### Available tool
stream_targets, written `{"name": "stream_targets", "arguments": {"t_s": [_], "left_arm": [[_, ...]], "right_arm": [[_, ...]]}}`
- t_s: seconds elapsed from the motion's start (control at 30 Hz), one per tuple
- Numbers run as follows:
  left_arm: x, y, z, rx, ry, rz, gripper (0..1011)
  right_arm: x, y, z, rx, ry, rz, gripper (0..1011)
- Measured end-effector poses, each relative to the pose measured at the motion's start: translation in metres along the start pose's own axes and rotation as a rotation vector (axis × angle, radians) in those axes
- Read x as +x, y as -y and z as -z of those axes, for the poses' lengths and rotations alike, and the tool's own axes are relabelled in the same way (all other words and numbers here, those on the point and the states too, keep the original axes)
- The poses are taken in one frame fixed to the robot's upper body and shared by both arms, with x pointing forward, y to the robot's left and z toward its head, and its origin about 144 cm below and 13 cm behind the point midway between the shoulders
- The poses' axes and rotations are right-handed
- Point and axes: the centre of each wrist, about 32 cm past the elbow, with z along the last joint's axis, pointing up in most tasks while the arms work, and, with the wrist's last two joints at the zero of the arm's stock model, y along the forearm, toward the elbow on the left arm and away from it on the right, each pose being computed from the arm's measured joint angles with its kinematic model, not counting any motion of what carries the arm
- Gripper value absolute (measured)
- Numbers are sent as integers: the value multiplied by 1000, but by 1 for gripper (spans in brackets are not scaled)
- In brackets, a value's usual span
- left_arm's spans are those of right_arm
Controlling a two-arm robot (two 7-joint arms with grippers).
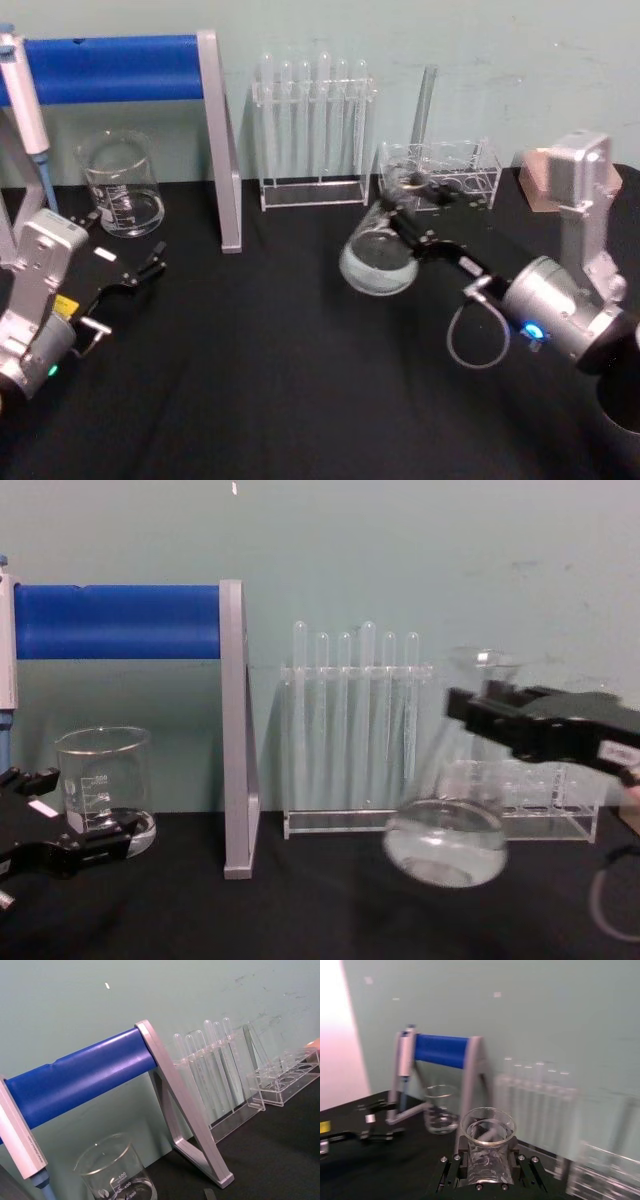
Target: Grasp the erlenmeyer flask with one hand, shake it three times, then place it back.
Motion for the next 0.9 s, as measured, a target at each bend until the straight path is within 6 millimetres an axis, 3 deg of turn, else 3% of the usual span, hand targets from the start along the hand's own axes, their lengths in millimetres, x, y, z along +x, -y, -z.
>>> {"name": "stream_targets", "arguments": {"t_s": [0.43, 0.7, 0.9], "left_arm": [[0, 0, 0, 0, 0, 0, 1001], [0, 0, 0, 0, 0, 0, 1001], [0, 0, 0, 0, 0, 0, 1001]], "right_arm": [[-29, -37, 3, -13, 14, -277, 452], [-29, -37, 4, -8, 17, -255, 452], [-19, -27, 2, 2, 27, -143, 452]]}}
